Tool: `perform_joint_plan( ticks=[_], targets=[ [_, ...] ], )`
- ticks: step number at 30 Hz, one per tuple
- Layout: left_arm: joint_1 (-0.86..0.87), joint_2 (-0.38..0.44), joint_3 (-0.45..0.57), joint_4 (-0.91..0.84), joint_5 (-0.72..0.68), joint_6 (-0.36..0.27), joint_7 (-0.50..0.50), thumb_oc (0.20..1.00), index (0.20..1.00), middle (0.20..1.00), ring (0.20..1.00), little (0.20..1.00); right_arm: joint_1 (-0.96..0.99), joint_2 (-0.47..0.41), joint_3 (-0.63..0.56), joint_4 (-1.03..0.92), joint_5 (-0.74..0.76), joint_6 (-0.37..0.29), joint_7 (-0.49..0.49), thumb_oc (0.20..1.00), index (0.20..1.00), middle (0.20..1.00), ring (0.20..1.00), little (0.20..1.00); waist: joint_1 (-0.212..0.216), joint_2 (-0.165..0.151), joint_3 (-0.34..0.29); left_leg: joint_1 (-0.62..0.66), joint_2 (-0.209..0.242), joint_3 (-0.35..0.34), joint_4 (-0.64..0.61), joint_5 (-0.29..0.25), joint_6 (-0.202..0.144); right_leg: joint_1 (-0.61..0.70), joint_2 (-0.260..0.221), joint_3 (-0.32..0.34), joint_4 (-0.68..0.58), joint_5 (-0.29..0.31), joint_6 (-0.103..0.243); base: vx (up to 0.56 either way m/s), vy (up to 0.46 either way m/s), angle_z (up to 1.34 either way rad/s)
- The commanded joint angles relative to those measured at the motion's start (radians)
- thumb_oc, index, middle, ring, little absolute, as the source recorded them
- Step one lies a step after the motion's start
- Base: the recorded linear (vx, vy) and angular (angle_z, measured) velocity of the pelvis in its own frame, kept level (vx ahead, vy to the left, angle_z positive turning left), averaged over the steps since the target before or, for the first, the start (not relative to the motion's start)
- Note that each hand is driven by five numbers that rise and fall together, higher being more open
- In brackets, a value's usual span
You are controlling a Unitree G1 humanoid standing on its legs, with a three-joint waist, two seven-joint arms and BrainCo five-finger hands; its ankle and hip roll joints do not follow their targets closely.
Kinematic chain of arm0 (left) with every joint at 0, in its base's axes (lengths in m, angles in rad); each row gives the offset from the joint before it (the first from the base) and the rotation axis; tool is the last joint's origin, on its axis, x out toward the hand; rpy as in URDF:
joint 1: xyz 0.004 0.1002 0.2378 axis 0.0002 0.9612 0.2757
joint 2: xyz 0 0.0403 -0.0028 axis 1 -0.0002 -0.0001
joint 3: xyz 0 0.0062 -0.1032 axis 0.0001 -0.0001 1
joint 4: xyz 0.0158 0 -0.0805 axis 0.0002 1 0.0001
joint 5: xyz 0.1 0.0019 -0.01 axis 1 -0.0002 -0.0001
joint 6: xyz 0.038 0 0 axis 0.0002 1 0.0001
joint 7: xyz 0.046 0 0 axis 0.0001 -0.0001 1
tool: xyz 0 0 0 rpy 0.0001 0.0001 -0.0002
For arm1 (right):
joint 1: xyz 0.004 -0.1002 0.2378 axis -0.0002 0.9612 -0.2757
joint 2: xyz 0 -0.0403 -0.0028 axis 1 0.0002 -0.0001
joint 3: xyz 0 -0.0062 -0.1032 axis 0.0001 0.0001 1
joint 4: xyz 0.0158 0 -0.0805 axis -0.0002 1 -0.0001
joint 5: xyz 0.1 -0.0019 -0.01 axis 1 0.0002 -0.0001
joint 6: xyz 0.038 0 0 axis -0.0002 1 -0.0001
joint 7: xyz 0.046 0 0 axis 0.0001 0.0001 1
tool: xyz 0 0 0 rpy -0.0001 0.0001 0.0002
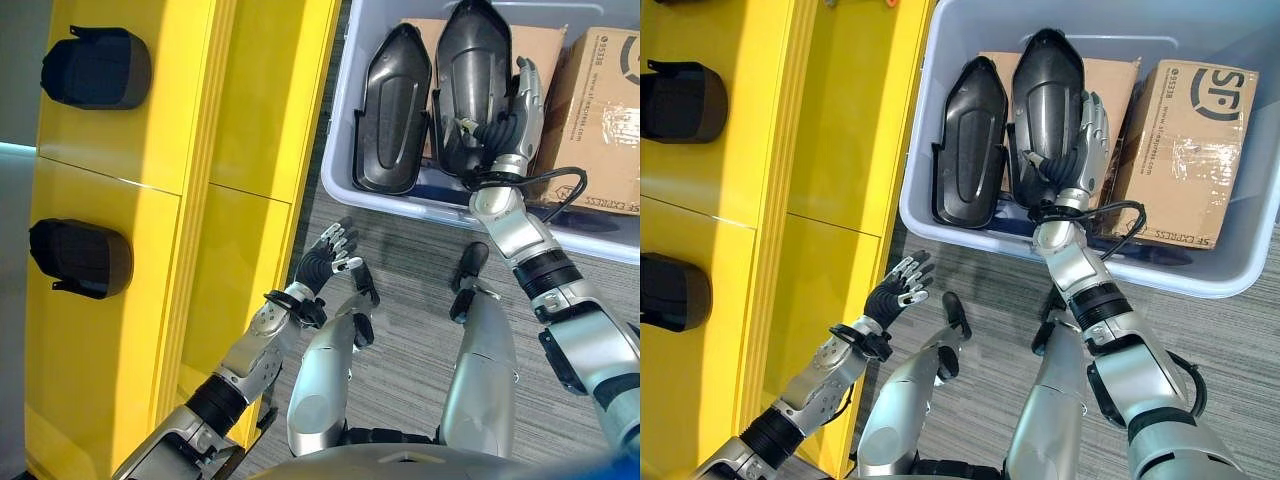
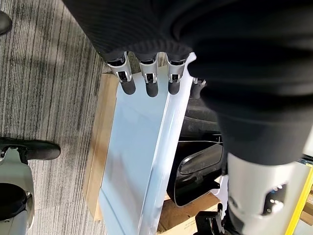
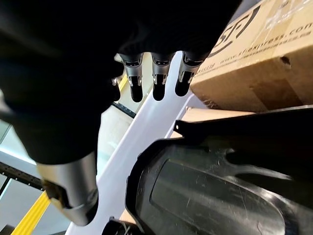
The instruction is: Move parts from the plastic box to the shelf.
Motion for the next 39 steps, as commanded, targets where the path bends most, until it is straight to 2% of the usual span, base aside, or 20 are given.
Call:
perform_joint_plan(
  ticks=[1,13,30,36,39],
  targets=[
    [0.005,-0.031,-0.033,-0.090,0.034,-0.020,-0.014,1.000,1.000,1.000,1.000,1.000,-0.115,-0.017,-0.010,-0.006,0.008,-0.023,-0.034,1.000,1.000,1.000,1.000,1.000,0.002,0.084,0.027,-0.071,0.049,-0.011,0.149,-0.119,-0.016,0.039,-0.016,0.059,0.073,-0.124,0.087,0.01,-0.005,0.04],
    [-0.013,-0.035,-0.053,-0.083,0.029,-0.005,0.008,1.000,1.000,1.000,1.000,1.000,-0.131,-0.024,-0.017,0.075,0.068,-0.015,-0.055,1.000,1.000,1.000,1.000,1.000,0.003,0.089,0.027,-0.100,0.058,-0.006,0.175,-0.127,-0.017,0.006,-0.021,0.060,0.111,-0.142,0.078,0.03,-0.006,0.02],
    [-0.022,-0.051,-0.071,-0.071,0.045,-0.003,0.038,1.000,1.000,1.000,1.000,1.000,-0.122,-0.022,-0.059,0.148,0.178,-0.058,-0.068,1.000,1.000,1.000,1.000,1.000,0.000,0.094,0.027,-0.157,0.064,-0.003,0.219,-0.146,-0.014,-0.059,-0.019,0.072,0.176,-0.173,0.062,0.01,-0.004,0.00],
    [-0.026,-0.046,-0.075,-0.070,0.036,0.005,0.033,1.000,1.000,1.000,1.000,1.000,-0.132,-0.037,-0.059,0.187,0.212,-0.050,-0.044,1.000,1.000,1.000,1.000,1.000,0.000,0.099,0.027,-0.167,0.066,-0.003,0.225,-0.147,-0.016,-0.074,-0.021,0.075,0.190,-0.179,0.058,0.00,0.000,0.00],
    [-0.031,-0.048,-0.079,-0.068,0.036,0.010,0.037,1.000,1.000,1.000,1.000,1.000,-0.143,-0.045,-0.053,0.216,0.214,-0.022,-0.029,1.000,1.000,1.000,1.000,1.000,0.001,0.102,0.027,-0.175,0.066,-0.006,0.222,-0.143,-0.019,-0.084,-0.019,0.077,0.191,-0.178,0.057,0.00,0.000,0.00]
  ],
)
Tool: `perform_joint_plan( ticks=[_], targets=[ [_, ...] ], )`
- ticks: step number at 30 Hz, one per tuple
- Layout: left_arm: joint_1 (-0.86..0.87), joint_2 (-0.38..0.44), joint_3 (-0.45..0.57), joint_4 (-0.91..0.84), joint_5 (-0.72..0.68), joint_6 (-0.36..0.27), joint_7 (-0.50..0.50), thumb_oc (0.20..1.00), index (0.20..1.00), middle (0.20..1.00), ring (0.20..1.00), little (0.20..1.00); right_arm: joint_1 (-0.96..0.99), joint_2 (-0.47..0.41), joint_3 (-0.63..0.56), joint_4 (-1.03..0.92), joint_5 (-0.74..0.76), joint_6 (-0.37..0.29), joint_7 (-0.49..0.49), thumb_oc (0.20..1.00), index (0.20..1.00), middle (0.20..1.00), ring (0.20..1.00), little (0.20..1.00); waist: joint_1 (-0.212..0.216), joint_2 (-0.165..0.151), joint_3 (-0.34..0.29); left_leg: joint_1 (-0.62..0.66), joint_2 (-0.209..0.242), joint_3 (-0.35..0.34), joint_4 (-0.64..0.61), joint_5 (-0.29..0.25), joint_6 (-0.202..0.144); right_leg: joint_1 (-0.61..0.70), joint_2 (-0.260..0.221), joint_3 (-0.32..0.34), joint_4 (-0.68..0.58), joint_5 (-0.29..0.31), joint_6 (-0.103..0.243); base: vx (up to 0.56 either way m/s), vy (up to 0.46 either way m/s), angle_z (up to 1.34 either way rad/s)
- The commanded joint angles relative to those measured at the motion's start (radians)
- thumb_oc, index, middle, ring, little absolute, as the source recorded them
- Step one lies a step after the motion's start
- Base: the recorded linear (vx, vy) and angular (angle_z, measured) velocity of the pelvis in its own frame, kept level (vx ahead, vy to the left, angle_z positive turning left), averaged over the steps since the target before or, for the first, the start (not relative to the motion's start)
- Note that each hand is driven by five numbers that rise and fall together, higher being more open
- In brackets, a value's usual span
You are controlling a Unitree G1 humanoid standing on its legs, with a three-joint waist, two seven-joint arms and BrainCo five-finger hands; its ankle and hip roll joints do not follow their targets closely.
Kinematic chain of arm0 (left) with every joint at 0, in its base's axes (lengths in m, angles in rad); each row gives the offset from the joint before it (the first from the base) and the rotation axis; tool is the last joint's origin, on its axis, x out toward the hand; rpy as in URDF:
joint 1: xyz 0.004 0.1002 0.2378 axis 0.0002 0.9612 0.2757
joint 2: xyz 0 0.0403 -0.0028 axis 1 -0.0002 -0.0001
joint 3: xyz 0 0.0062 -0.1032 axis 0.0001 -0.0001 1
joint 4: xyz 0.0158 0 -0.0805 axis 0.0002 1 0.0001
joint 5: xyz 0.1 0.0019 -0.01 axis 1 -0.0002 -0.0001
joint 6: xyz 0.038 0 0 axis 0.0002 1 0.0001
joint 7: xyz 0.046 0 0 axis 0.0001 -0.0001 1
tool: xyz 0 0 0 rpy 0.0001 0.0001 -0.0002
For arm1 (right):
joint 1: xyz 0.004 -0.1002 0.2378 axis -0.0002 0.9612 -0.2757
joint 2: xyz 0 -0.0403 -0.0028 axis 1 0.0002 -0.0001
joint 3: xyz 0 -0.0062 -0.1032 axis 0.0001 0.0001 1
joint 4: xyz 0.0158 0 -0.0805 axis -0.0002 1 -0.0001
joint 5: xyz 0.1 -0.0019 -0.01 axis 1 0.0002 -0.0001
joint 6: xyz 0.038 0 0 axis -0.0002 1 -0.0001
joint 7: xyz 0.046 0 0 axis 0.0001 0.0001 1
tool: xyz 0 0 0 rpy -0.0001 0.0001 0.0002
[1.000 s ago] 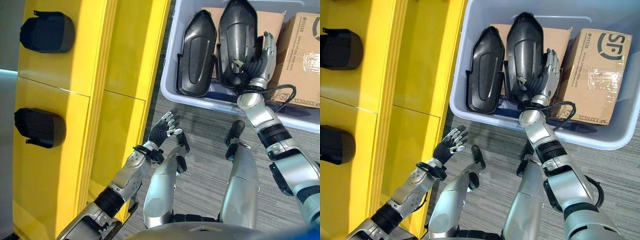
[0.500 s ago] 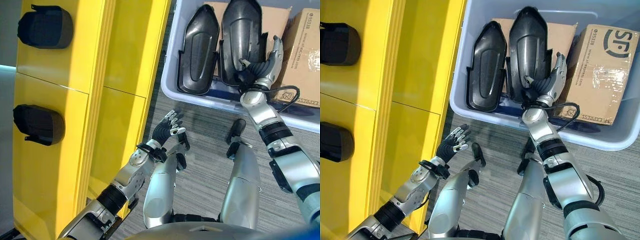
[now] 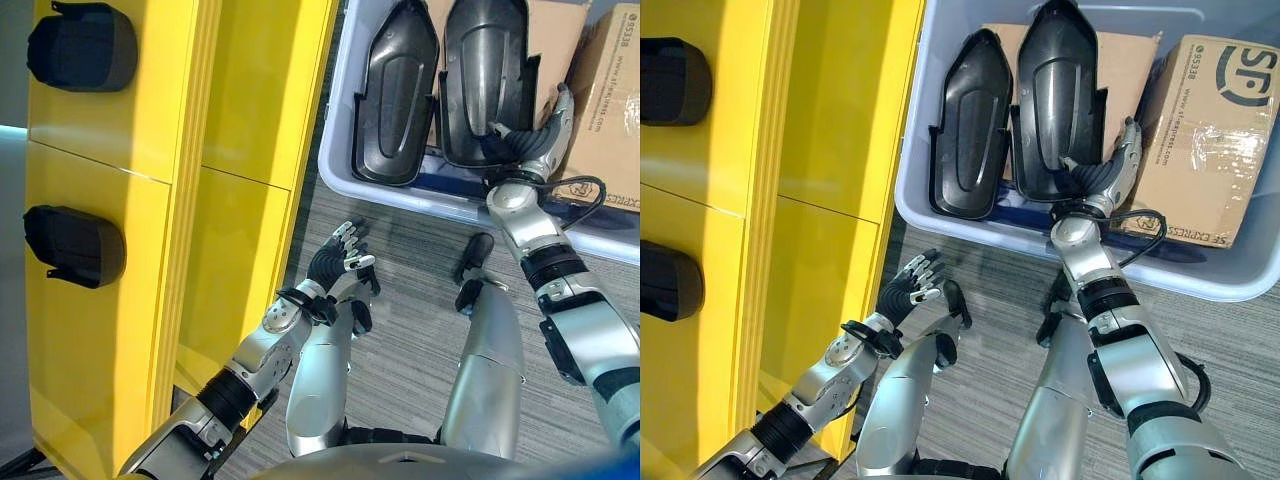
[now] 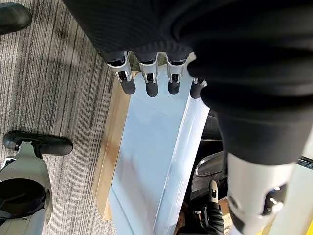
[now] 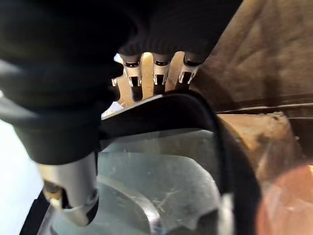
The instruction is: Move parts from the plastic box to the shelf.
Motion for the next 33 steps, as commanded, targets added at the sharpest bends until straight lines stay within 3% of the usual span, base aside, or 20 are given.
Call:
perform_joint_plan(
  ticks=[1,8,16,21,33],
  targets=[
    [0.006,-0.021,-0.041,-0.068,0.038,-0.013,-0.003,1.000,1.000,1.000,1.000,1.000,-0.104,-0.047,0.021,0.017,0.021,-0.021,0.003,1.000,1.000,1.000,1.000,1.000,-0.017,0.104,0.026,-0.069,0.053,0.001,0.130,-0.110,-0.014,0.031,-0.001,0.061,0.086,-0.126,0.079,0.00,0.000,0.00],
    [0.002,-0.015,-0.046,-0.062,0.041,-0.017,0.001,1.000,1.000,1.000,1.000,1.000,-0.133,-0.069,0.045,0.097,0.015,-0.005,0.031,1.000,1.000,1.000,1.000,1.000,-0.009,0.111,0.026,-0.081,0.053,-0.004,0.127,-0.105,-0.018,0.018,-0.002,0.058,0.094,-0.130,0.075,0.00,-0.006,0.01],
    [-0.002,-0.003,-0.028,-0.033,0.033,-0.034,-0.026,1.000,1.000,1.000,1.000,1.000,-0.175,-0.108,0.101,0.203,-0.050,0.084,0.065,1.000,1.000,1.000,1.000,1.000,0.005,0.117,0.026,-0.098,0.055,-0.015,0.139,-0.107,-0.019,0.005,-0.012,0.050,0.114,-0.140,0.070,0.00,-0.018,0.03],
    [-0.002,0.002,-0.032,-0.036,0.034,-0.037,-0.030,1.000,1.000,1.000,1.000,1.000,-0.188,-0.123,0.123,0.237,-0.062,0.103,0.065,1.000,1.000,1.000,1.000,1.000,0.012,0.118,0.026,-0.108,0.056,-0.019,0.139,-0.107,-0.018,-0.002,-0.015,0.046,0.117,-0.140,0.071,0.00,0.000,0.00],
    [-0.015,0.011,-0.029,-0.009,0.029,-0.050,-0.052,1.000,1.000,1.000,1.000,1.000,-0.213,-0.129,0.207,0.307,-0.204,0.249,0.088,1.000,1.000,1.000,1.000,1.000,0.031,0.109,0.026,-0.139,0.061,-0.037,0.153,-0.106,-0.015,-0.007,-0.016,0.031,0.121,-0.138,0.073,0.00,-0.010,0.03]
  ],
)
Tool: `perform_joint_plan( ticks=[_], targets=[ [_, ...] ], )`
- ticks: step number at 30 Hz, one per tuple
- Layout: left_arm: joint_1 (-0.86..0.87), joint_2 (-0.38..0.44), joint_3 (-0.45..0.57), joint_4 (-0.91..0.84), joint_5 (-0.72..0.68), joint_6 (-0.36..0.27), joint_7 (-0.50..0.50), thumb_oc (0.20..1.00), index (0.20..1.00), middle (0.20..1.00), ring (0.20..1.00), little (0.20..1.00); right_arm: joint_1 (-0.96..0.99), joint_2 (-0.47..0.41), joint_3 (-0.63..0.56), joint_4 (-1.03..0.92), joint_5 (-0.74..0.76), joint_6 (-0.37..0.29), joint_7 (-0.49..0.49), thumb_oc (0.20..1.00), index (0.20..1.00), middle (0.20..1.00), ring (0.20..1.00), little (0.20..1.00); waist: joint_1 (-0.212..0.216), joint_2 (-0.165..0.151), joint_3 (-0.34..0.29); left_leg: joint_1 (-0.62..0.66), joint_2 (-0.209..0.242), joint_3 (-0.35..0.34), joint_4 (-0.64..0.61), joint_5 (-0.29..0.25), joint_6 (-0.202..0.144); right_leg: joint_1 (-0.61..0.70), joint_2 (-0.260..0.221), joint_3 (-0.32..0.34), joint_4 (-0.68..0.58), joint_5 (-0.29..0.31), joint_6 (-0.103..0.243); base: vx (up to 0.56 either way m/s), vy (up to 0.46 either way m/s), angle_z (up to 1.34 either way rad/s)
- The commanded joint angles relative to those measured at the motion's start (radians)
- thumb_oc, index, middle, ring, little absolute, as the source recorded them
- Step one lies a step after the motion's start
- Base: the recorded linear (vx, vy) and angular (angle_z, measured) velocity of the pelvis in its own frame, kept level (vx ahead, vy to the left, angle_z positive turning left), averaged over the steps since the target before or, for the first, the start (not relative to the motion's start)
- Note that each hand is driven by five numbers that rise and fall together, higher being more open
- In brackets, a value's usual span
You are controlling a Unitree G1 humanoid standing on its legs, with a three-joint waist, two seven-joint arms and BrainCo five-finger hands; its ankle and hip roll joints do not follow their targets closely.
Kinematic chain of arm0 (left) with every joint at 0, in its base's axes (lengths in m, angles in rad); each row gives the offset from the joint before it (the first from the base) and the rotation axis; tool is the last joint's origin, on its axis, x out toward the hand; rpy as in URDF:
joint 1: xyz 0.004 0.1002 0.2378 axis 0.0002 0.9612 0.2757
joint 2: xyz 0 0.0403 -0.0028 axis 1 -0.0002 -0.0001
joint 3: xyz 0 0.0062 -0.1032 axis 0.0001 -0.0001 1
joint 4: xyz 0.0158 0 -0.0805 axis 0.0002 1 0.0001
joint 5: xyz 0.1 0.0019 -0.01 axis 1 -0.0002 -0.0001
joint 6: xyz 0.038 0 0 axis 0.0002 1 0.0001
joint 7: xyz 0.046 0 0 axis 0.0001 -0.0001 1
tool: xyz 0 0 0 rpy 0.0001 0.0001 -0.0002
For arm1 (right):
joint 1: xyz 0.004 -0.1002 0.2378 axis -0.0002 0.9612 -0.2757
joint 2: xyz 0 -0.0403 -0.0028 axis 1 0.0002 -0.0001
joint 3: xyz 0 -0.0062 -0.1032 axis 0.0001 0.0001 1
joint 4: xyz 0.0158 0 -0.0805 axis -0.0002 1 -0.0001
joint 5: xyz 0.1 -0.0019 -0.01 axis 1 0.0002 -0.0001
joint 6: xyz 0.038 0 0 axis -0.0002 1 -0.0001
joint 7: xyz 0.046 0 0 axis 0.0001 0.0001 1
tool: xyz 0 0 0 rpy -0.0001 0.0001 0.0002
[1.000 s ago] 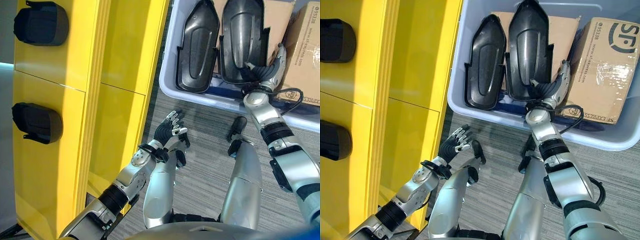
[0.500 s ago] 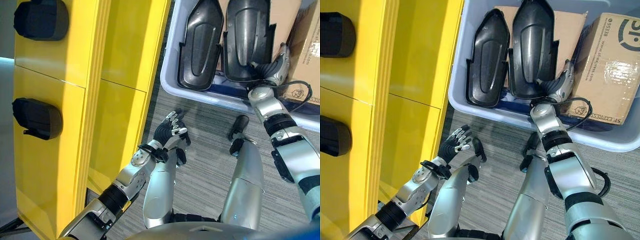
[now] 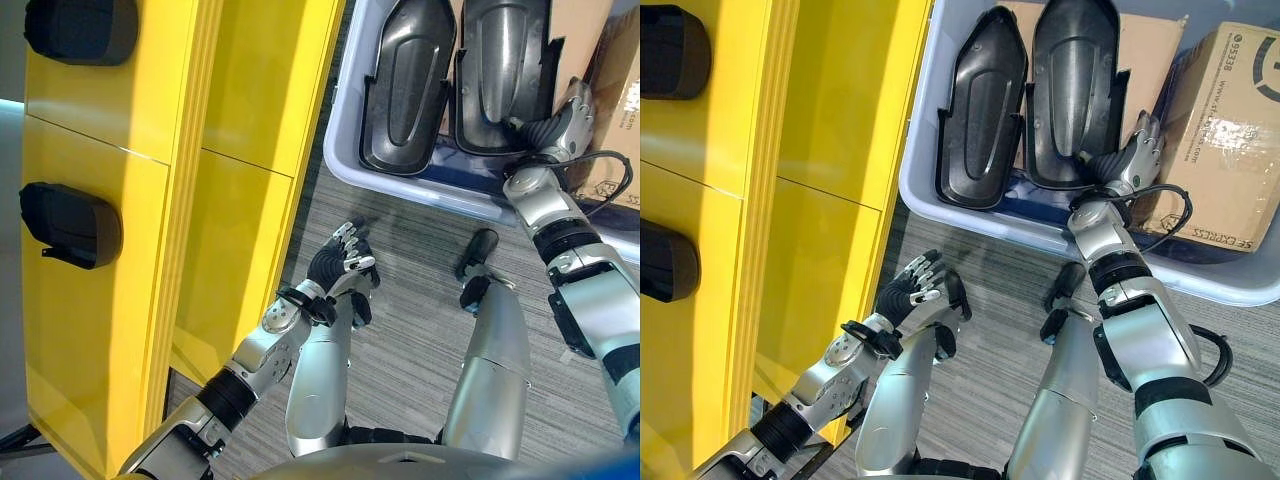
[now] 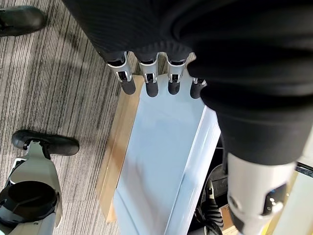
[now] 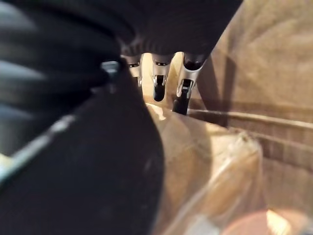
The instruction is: Move parts from the plastic box to the shelf.
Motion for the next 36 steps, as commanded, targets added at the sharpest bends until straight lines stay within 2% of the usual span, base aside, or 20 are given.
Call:
perform_joint_plan(
  ticks=[1,2,3,5,13,20,28,32,34,36],
  targets=[
    [-0.013,0.009,-0.029,-0.033,0.029,-0.045,-0.025,1.000,1.000,1.000,1.000,1.000,-0.026,-0.071,0.070,0.062,-0.081,0.071,0.040,1.000,1.000,1.000,1.000,1.000,0.012,0.108,0.027,-0.059,0.050,-0.005,0.105,-0.100,-0.015,0.043,-0.002,0.051,0.090,-0.123,0.078,0.01,-0.018,0.05],
    [-0.015,0.011,-0.028,-0.029,0.031,-0.045,-0.030,1.000,1.000,1.000,1.000,1.000,-0.023,-0.071,0.081,0.070,-0.087,0.077,0.042,1.000,1.000,1.000,1.000,1.000,0.015,0.107,0.027,-0.060,0.051,-0.007,0.104,-0.099,-0.014,0.045,-0.003,0.048,0.089,-0.123,0.078,0.01,-0.024,0.08],
    [-0.017,0.012,-0.029,-0.019,0.031,-0.051,-0.034,1.000,1.000,1.000,1.000,1.000,-0.019,-0.067,0.096,0.077,-0.075,0.083,0.043,0.884,0.884,0.884,0.884,0.884,0.018,0.103,0.027,-0.063,0.052,-0.009,0.103,-0.097,-0.013,0.048,-0.002,0.044,0.087,-0.121,0.078,0.01,-0.021,0.10],
    [-0.017,0.013,-0.023,-0.012,0.031,-0.056,-0.042,1.000,1.000,1.000,1.000,1.000,-0.015,-0.066,0.100,0.083,-0.076,0.082,0.048,0.200,0.200,0.200,0.200,0.200,0.021,0.101,0.027,-0.069,0.053,-0.013,0.106,-0.097,-0.013,0.047,-0.001,0.043,0.087,-0.121,0.078,0.00,-0.019,0.07],
    [-0.025,0.023,-0.012,-0.002,0.041,-0.046,-0.047,1.000,1.000,1.000,1.000,1.000,-0.022,-0.052,0.112,0.102,-0.083,0.097,0.038,0.200,0.200,0.200,0.200,0.200,0.036,0.088,0.027,-0.087,0.050,-0.033,0.110,-0.096,-0.009,0.047,0.001,0.032,0.091,-0.117,0.082,0.00,-0.017,0.03],
    [-0.026,0.023,-0.004,0.004,0.047,-0.054,-0.053,1.000,1.000,1.000,1.000,1.000,0.003,-0.051,0.110,0.101,-0.113,0.136,-0.005,0.200,0.200,0.200,0.200,0.200,0.038,0.078,0.027,-0.093,0.051,-0.040,0.108,-0.094,-0.005,0.052,0.005,0.030,0.083,-0.111,0.087,0.00,-0.002,0.01],
    [-0.022,0.032,0.006,0.012,0.049,-0.064,-0.069,1.000,1.000,1.000,1.000,1.000,0.052,-0.049,0.096,0.094,-0.120,0.115,-0.062,0.200,0.200,0.200,0.200,0.200,0.033,0.068,0.027,-0.078,0.049,-0.044,0.098,-0.091,-0.004,0.076,0.014,0.028,0.062,-0.103,0.091,0.00,0.000,0.00],
    [-0.019,0.035,0.015,0.014,0.051,-0.068,-0.078,1.000,1.000,1.000,1.000,1.000,0.077,-0.047,0.084,0.084,-0.089,0.046,-0.108,0.200,0.200,0.200,0.200,0.200,0.027,0.063,0.027,-0.060,0.050,-0.040,0.084,-0.086,-0.004,0.092,0.021,0.032,0.042,-0.095,0.093,0.00,0.000,0.00],
    [-0.008,0.035,0.020,0.008,0.053,-0.069,-0.080,1.000,1.000,1.000,1.000,1.000,0.105,-0.042,0.069,0.045,-0.089,-0.050,-0.167,0.200,0.200,0.200,0.200,0.200,0.020,0.059,0.027,-0.033,0.048,-0.038,0.065,-0.080,-0.005,0.117,0.030,0.036,0.019,-0.087,0.096,0.00,0.000,0.00],
    [0.003,0.039,0.028,-0.002,0.053,-0.066,-0.083,1.000,1.000,1.000,1.000,1.000,0.126,-0.040,0.052,-0.006,-0.093,-0.113,-0.191,0.200,0.200,0.200,0.200,0.200,0.013,0.054,0.027,-0.009,0.045,-0.036,0.049,-0.075,-0.006,0.139,0.038,0.039,-0.005,-0.079,0.099,-0.01,0.023,-0.05]
  ],
)
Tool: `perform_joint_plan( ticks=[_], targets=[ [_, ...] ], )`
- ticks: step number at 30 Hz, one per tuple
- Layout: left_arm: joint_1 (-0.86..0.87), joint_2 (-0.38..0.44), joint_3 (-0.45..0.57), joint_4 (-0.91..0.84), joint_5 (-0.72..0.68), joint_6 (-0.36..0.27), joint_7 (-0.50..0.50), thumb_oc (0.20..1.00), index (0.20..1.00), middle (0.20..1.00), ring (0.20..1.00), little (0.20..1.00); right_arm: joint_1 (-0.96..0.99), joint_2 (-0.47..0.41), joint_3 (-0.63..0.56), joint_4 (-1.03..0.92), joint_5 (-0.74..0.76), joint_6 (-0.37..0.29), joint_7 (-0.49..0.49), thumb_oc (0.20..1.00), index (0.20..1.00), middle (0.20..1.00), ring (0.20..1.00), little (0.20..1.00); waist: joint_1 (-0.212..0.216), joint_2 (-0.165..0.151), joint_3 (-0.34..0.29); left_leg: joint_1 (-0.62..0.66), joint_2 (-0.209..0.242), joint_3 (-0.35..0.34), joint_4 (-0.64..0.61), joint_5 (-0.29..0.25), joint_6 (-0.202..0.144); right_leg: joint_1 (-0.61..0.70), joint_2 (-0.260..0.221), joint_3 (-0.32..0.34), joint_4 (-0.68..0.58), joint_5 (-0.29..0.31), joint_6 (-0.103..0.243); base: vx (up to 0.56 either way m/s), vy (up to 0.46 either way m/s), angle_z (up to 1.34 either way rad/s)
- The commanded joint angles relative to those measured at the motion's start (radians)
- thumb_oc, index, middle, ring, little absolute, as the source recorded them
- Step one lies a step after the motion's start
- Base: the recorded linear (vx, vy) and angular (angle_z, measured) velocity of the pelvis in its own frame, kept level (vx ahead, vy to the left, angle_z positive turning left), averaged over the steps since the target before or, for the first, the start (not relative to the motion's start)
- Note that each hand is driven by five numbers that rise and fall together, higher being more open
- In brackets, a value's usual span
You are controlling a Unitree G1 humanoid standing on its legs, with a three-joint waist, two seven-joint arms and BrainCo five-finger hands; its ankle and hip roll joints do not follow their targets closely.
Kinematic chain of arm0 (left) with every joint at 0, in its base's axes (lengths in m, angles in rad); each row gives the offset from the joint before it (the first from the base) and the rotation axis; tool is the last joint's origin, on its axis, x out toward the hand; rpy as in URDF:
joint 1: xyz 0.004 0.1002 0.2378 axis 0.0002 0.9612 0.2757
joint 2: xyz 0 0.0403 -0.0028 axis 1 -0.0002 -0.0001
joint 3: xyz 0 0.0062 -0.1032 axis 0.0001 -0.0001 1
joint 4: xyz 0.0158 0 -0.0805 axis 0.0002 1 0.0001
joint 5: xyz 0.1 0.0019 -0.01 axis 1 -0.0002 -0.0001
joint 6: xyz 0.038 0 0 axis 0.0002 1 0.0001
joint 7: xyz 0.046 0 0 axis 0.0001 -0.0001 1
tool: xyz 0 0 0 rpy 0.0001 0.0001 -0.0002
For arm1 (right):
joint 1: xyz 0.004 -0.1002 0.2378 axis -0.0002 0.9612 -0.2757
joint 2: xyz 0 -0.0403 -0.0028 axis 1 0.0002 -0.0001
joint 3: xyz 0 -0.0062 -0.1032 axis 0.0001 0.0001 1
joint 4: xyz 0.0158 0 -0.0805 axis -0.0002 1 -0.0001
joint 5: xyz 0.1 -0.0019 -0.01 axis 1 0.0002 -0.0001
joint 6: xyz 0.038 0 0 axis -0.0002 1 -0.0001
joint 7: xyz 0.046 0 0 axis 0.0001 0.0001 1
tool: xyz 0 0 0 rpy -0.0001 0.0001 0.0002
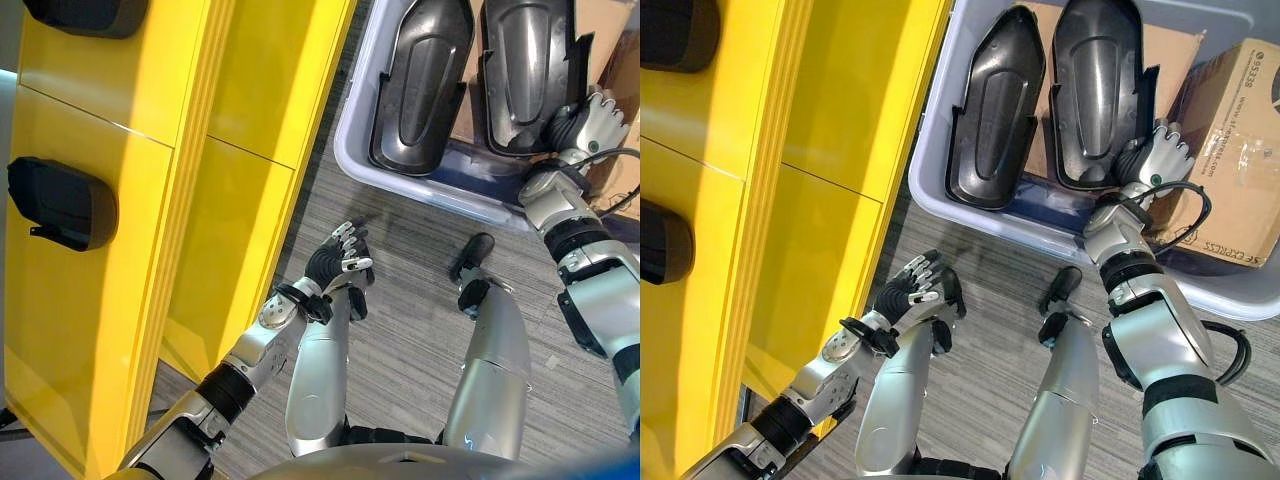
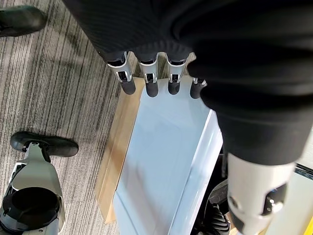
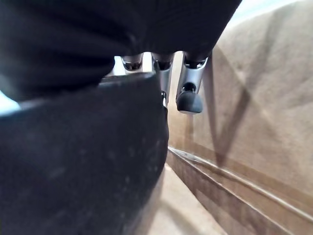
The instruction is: Move parts from the plastic box to the shelf.
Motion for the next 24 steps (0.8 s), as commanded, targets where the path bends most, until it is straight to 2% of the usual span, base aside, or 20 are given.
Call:
perform_joint_plan(
  ticks=[1,3,4,6,10,13,15,18,19,20,21,22,24],
  targets=[
    [0.032,0.038,0.021,-0.070,0.018,-0.044,-0.025,1.000,1.000,1.000,1.000,1.000,0.055,-0.005,0.005,-0.047,-0.029,-0.140,-0.065,0.200,0.200,0.200,0.200,0.200,-0.011,0.047,0.028,0.021,0.015,0.026,0.000,-0.058,-0.004,0.084,0.025,0.109,0.002,-0.078,0.112,-0.02,0.030,-0.07],
    [0.048,0.043,0.035,-0.085,0.018,-0.040,-0.029,1.000,1.000,1.000,1.000,1.000,0.084,-0.008,-0.017,-0.121,-0.037,-0.180,-0.076,0.200,0.200,0.200,0.200,0.200,-0.022,0.039,0.028,0.053,0.015,0.032,-0.017,-0.054,-0.006,0.111,0.031,0.112,-0.025,-0.067,0.117,-0.02,0.052,-0.12],
    [0.066,0.046,0.054,-0.096,0.024,-0.040,-0.033,1.000,1.000,1.000,1.000,1.000,0.123,-0.009,-0.040,-0.193,-0.034,-0.224,-0.093,0.200,0.200,0.200,0.200,0.200,-0.035,0.028,0.028,0.089,0.015,0.038,-0.033,-0.053,-0.008,0.141,0.038,0.117,-0.050,-0.059,0.122,-0.01,0.062,-0.15],
    [0.079,0.051,0.069,-0.104,0.034,-0.038,-0.030,1.000,1.000,1.000,1.000,1.000,0.160,-0.008,-0.065,-0.263,-0.028,-0.241,-0.096,0.200,0.200,0.200,0.200,0.200,-0.048,0.017,0.028,0.121,0.015,0.042,-0.047,-0.052,-0.009,0.170,0.045,0.122,-0.076,-0.052,0.126,-0.01,0.062,-0.10],
    [0.117,0.050,0.119,-0.125,0.019,-0.031,-0.030,1.000,1.000,1.000,1.000,1.000,0.311,0.026,-0.153,-0.473,-0.012,-0.267,-0.096,0.200,0.200,0.200,0.200,0.200,-0.095,-0.030,0.028,0.265,0.020,0.057,-0.109,-0.047,-0.015,0.302,0.055,0.137,-0.177,-0.016,0.145,0.01,0.099,-0.22],
    [0.130,0.054,0.136,-0.142,0.032,-0.029,0.003,1.000,1.000,1.000,1.000,1.000,0.356,0.047,-0.185,-0.549,0.035,-0.271,-0.110,0.200,0.200,0.200,0.200,0.200,-0.099,-0.066,0.028,0.367,0.028,0.046,-0.144,-0.044,-0.018,0.419,0.056,0.123,-0.223,-0.009,0.150,-0.01,-0.010,-0.28],
    [0.132,0.054,0.143,-0.141,0.046,-0.022,0.010,1.000,1.000,1.000,1.000,1.000,0.352,0.055,-0.214,-0.567,0.089,-0.286,-0.068,0.200,0.200,0.200,0.200,0.200,-0.093,-0.087,0.028,0.452,0.044,0.026,-0.171,-0.036,-0.028,0.528,0.067,0.105,-0.267,-0.005,0.143,0.04,-0.063,0.02],
    [0.151,0.048,0.152,-0.139,0.051,-0.017,0.011,1.000,1.000,1.000,1.000,1.000,0.358,0.066,-0.235,-0.576,0.185,-0.315,0.011,0.200,0.200,0.200,0.200,0.200,-0.086,-0.101,0.016,0.535,0.061,0.014,-0.211,-0.018,-0.039,0.630,0.075,0.087,-0.309,-0.004,0.134,0.10,-0.004,0.06],
    [0.186,0.037,0.164,-0.138,0.055,-0.007,0.008,1.000,1.000,1.000,1.000,1.000,0.396,0.087,-0.246,-0.609,0.281,-0.320,0.107,0.200,0.200,0.200,0.200,0.200,-0.084,-0.109,-0.031,0.583,0.079,0.015,-0.259,0.012,-0.055,0.691,0.080,0.072,-0.351,0.001,0.130,0.21,0.063,0.04],
    [0.200,0.033,0.169,-0.134,0.056,-0.005,0.007,1.000,1.000,1.000,1.000,1.000,0.415,0.096,-0.248,-0.620,0.312,-0.324,0.153,0.200,0.200,0.200,0.200,0.200,-0.084,-0.113,-0.046,0.598,0.085,0.016,-0.274,0.024,-0.060,0.707,0.080,0.068,-0.358,0.002,0.129,0.21,0.130,0.01],
    [0.236,0.018,0.183,-0.124,0.064,-0.007,0.009,1.000,1.000,1.000,1.000,1.000,0.468,0.121,-0.240,-0.665,0.359,-0.323,0.239,0.200,0.200,0.200,0.200,0.200,-0.085,-0.118,-0.080,0.623,0.101,0.032,-0.306,0.063,-0.062,0.740,0.083,0.046,-0.381,0.019,0.119,0.20,0.134,-0.02],
    [0.257,0.010,0.192,-0.119,0.067,-0.008,0.015,1.000,1.000,1.000,1.000,1.000,0.504,0.137,-0.231,-0.692,0.403,-0.329,0.312,0.200,0.200,0.200,0.200,0.200,-0.085,-0.126,-0.101,0.648,0.101,0.027,-0.321,0.060,-0.075,0.769,0.081,0.046,-0.385,0.003,0.128,0.22,0.180,-0.01],
    [0.295,-0.004,0.219,-0.104,0.077,-0.011,0.025,1.000,1.000,1.000,1.000,1.000,0.583,0.185,-0.180,-0.752,0.477,-0.330,0.474,0.200,0.200,0.200,0.200,0.200,-0.080,-0.141,-0.149,0.676,0.104,0.033,-0.336,0.069,-0.077,0.814,0.083,0.025,-0.401,0.001,0.127,0.18,0.184,0.04]
  ],
)
